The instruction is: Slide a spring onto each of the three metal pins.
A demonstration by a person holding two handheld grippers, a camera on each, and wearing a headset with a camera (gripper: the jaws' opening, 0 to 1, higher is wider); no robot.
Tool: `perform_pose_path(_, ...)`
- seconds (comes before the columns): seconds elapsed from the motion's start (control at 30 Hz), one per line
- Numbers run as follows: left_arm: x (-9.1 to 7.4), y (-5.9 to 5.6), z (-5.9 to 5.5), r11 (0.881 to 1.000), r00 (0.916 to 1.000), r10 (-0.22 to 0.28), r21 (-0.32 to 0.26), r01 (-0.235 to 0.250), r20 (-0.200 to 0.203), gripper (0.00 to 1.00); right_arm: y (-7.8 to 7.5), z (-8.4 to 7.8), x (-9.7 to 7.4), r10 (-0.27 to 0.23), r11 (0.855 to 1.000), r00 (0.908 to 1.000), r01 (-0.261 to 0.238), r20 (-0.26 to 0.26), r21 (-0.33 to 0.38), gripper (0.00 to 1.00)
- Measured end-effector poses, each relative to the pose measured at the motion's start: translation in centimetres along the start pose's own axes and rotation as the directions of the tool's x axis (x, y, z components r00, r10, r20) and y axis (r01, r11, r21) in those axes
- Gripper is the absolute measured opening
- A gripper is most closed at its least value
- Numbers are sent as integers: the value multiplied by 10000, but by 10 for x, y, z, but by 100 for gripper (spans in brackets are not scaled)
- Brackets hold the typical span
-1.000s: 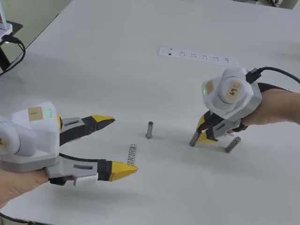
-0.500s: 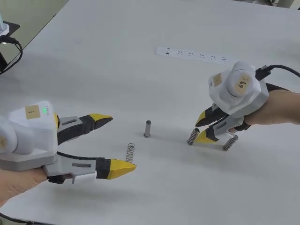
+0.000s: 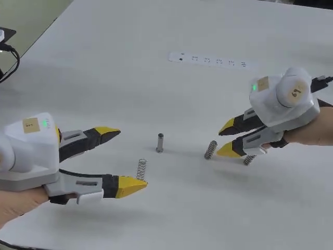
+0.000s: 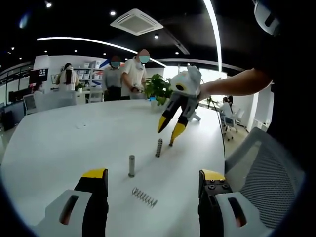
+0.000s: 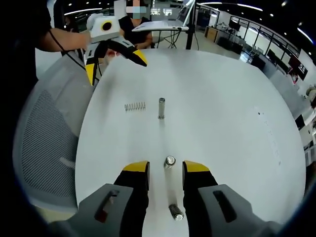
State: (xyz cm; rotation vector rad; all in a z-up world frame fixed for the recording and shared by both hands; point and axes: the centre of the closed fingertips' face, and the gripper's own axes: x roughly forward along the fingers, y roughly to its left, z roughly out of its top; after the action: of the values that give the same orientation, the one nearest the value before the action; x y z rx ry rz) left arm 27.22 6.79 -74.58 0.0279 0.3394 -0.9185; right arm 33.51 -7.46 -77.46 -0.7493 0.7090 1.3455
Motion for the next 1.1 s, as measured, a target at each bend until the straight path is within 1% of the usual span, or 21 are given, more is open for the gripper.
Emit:
perform_pose_path(0.1,0,0,-1,10000,10000,21,-19,-21,-29,71,2,4,-6,-133,9999,9997,132,223,4,25)
perform_pose_path(0.23,1,-1,-1,10000,10000,14,-34,-14,-48,71,5,8,-11,-276,9994,9979,263,590,229,27)
perform_pose_path(0.3,1,-1,0,10000,10000,16,-52,-16,-46,71,9,8,-14,-261,9992,9969,238,744,315,26)
perform_pose_path(0.37,1,-1,0,10000,10000,7,-45,-7,-44,71,10,7,-16,-337,9989,9956,307,874,350,27)
perform_pose_path(0.47,1,-1,0,10000,10000,35,-26,-36,-73,71,12,3,-19,-380,9975,9942,317,1011,634,27)
perform_pose_path(0.57,0,0,1,10000,10000,84,-34,-84,-48,71,14,0,-21,-471,9964,9937,395,1021,748,27)
perform_pose_path(0.67,0,-1,3,9999,10000,93,-55,-93,-13,70,17,2,-25,-598,9944,9894,474,1326,949,27)
perform_pose_path(0.77,-1,0,3,9999,9999,115,-43,-115,-16,71,20,1,-27,-647,9928,9871,489,1463,1096,27)
perform_pose_path(0.83,-2,0,4,9999,9999,136,-70,-136,6,71,23,-2,-28,-648,9918,9871,475,1464,1183,27)
perform_pose_path(1.0,-4,0,1,9999,9998,155,-37,-155,-117,71,30,-8,-30,-692,9872,9857,455,1534,1532,28)
perform_pose_path(1.1,-6,0,1,9998,9997,197,-70,-198,-115,70,36,-11,-32,-743,9817,9819,412,1743,1861,28)
